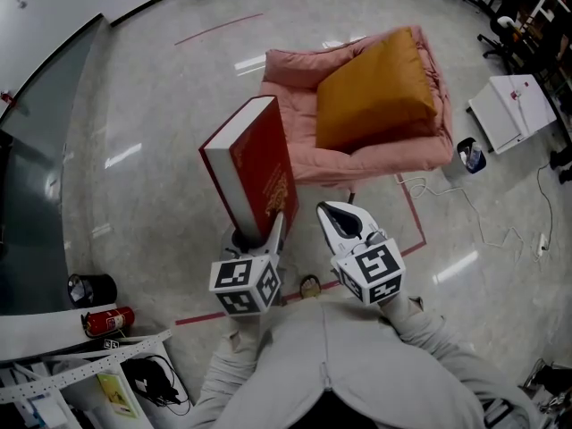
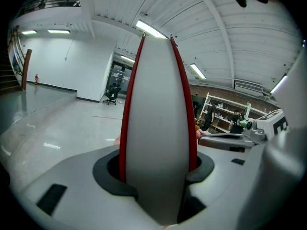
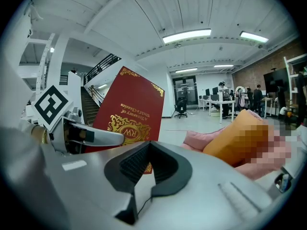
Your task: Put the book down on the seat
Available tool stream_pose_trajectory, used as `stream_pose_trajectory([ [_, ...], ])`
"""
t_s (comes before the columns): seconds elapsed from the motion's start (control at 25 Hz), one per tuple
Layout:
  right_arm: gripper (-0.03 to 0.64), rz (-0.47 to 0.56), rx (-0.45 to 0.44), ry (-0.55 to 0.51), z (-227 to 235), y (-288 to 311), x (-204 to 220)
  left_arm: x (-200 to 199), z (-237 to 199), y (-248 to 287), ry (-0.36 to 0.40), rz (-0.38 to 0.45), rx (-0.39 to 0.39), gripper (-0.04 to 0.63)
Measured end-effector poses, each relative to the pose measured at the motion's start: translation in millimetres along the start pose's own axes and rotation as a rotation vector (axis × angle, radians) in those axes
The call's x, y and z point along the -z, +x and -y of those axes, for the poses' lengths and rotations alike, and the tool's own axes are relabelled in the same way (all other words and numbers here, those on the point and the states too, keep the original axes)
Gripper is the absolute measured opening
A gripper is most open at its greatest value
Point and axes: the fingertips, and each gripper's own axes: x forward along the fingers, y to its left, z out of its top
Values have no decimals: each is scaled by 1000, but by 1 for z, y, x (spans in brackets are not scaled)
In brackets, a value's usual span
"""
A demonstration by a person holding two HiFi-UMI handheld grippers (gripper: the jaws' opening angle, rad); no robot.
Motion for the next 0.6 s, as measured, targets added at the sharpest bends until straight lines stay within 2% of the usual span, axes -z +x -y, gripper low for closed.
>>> stream_pose_trajectory([
  [0.6, -2, -31, -4, 16, 5, 22, 2, -6, -15, 18, -13, -16, -8, 241],
])
